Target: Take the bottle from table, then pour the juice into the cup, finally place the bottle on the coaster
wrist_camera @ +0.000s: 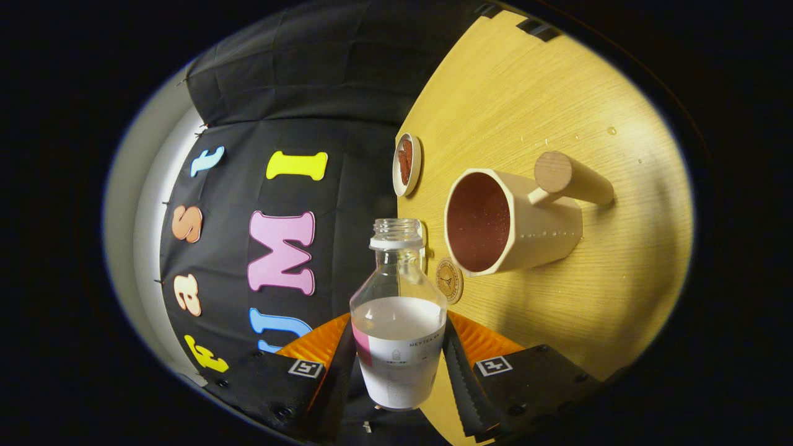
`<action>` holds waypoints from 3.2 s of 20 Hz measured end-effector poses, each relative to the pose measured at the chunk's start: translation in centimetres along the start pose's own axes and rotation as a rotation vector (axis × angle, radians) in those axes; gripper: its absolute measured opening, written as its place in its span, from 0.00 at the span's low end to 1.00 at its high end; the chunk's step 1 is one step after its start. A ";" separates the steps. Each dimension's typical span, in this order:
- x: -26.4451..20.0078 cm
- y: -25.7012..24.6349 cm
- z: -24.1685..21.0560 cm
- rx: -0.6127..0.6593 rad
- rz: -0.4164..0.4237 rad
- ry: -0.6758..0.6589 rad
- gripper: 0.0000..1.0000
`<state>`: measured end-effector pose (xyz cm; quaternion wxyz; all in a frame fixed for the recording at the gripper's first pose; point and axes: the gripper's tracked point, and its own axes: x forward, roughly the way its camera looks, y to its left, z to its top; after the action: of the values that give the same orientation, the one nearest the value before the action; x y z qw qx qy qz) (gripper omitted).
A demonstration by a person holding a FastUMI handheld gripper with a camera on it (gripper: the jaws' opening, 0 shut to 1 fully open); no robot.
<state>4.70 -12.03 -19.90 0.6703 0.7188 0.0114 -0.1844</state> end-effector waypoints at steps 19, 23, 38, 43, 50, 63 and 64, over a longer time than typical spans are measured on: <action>-0.8 -0.8 1.0 0.239 -0.005 -0.041 0.74; -0.8 -0.3 1.1 0.272 0.003 -0.053 0.74; 0.4 2.3 2.7 0.430 0.039 -0.146 0.74; 0.3 3.2 3.0 0.488 0.057 -0.175 0.74; 0.3 4.6 3.4 0.583 0.080 -0.204 0.74; 0.4 6.4 3.4 0.770 0.114 -0.271 0.74; 0.3 6.2 3.5 0.791 0.113 -0.282 0.74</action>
<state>5.77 -16.14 -14.17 0.3469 0.8879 -0.1915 -0.2338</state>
